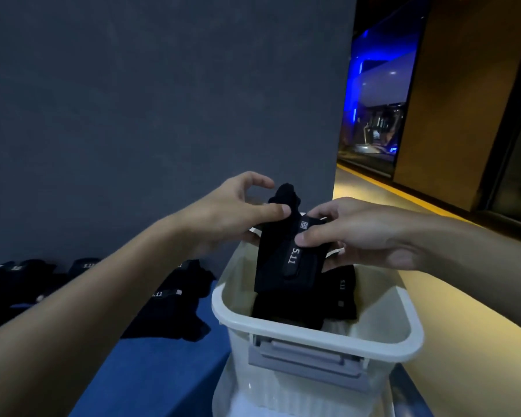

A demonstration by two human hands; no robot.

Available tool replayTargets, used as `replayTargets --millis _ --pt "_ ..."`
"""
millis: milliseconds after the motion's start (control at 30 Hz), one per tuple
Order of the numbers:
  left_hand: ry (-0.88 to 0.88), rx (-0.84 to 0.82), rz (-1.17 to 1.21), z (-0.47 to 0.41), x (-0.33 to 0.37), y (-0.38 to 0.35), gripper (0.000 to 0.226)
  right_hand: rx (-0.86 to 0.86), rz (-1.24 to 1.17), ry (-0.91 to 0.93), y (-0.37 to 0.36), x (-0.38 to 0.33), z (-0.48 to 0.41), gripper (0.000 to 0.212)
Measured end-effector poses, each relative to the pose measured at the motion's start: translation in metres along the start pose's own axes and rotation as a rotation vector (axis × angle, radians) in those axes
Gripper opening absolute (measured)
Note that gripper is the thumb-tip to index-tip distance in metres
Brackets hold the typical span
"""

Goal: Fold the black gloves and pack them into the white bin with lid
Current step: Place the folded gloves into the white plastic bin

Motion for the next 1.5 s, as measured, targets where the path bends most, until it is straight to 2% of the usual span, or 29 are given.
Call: replayTargets --millis 100,233,367,500,667,767,833,900,1067,1200,1300,1367,1500 --pt "-0.093 0.092 -0.292 0.005 -0.008 0.019 0.034 0.024 0.004 -0.097 0.001 0.018 -0.009 0.018" --pt "-0.162 -0.015 -0.469 0.020 -0.025 0.024 0.021 0.038 0.028 -0.232 -0.005 0.044 -0.020 0.019" --pt "-0.174 -0.068 -0.462 0.030 -0.040 0.024 0.016 -0.032 0.099 -0.324 -0.022 0.064 -0.026 0.016" --pt "-0.213 -0.052 -0.472 0.034 -0.046 0.025 0.022 -0.115 0.115 -0.376 -0.039 0.077 -0.028 0.016" --pt "-0.273 -0.057 -0.498 0.038 -0.049 0.022 0.043 -0.192 0.119 -0.406 -0.052 0.081 -0.026 0.009" --pt "-0.264 -0.047 -0.439 0.040 -0.054 0.023 0.029 -0.189 0.244 -0.395 -0.055 0.088 -0.029 0.017" --pt "-0.259 -0.047 -0.424 0.041 -0.055 0.022 0.028 -0.193 0.326 -0.393 -0.056 0.092 -0.030 0.013" --pt "-0.264 -0.048 -0.432 0.042 -0.055 0.022 0.029 -0.211 0.417 -0.366 -0.057 0.092 -0.032 0.011" --pt "-0.247 -0.046 -0.426 0.043 -0.056 0.021 0.029 -0.192 0.696 -0.227 -0.050 0.084 -0.038 0.042" --pt "-0.240 -0.040 -0.423 0.044 -0.056 0.021 0.031 -0.164 0.928 -0.047 -0.047 0.073 -0.043 0.050" --pt "-0.249 -0.045 -0.427 0.044 -0.055 0.020 0.030 -0.161 0.953 0.095 -0.052 0.063 -0.045 0.052" --pt "-0.241 -0.043 -0.427 0.044 -0.055 0.021 0.031 -0.174 0.960 0.160 -0.057 0.059 -0.045 0.060" --pt "-0.243 -0.034 -0.426 0.045 -0.054 0.020 0.031 -0.181 0.939 0.192 -0.062 0.056 -0.044 0.070"
Point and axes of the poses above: each hand's wrist, its own z-axis away from the middle knuckle, its own y-axis out of the back of the hand, x = y × z, the point moved 9 cm from there along -z, towards the middle knuckle, and after that the axes turned 9 degrees about -z, right-handed, at the moved point
